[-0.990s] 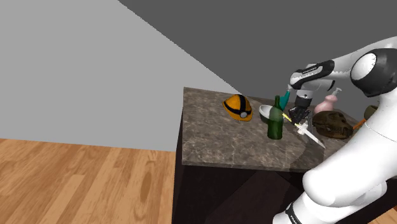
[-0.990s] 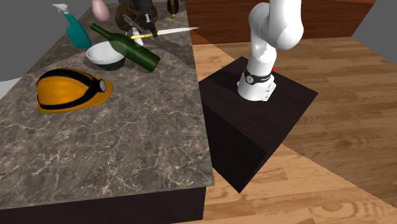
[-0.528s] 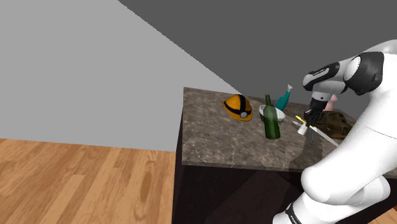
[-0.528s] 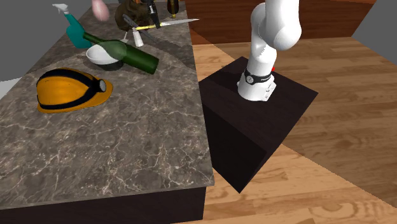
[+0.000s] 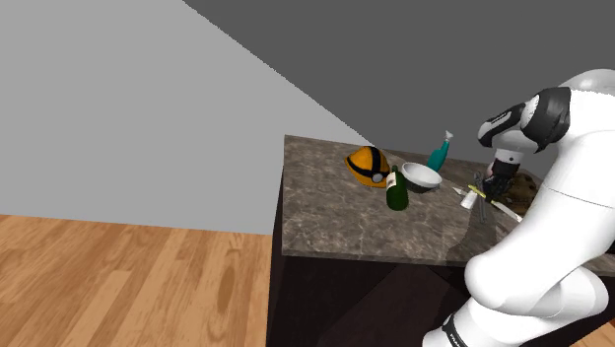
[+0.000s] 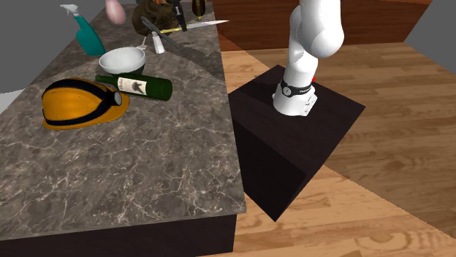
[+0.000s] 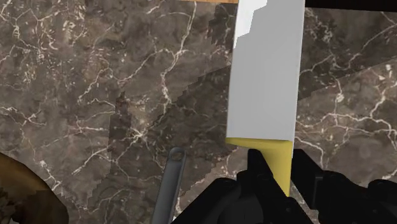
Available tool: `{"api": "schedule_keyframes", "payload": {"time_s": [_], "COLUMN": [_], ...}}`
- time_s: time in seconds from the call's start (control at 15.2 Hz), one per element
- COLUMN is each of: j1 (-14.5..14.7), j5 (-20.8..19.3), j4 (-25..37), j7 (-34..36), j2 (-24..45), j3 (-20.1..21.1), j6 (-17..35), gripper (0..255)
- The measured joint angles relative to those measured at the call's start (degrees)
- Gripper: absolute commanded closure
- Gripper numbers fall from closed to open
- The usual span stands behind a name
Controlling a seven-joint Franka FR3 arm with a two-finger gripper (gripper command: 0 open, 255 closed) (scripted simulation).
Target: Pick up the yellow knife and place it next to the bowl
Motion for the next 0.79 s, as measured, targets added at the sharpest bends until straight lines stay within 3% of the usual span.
{"api": "schedule_keyframes", "payload": {"time_s": [0.79], "j1": [-1.25], "j5": [2.98], "j4": [-3.60], "j7": [-1.16], "j2": [5.19], "j3": [1.13], "j6": [8.08], "gripper": [255]}}
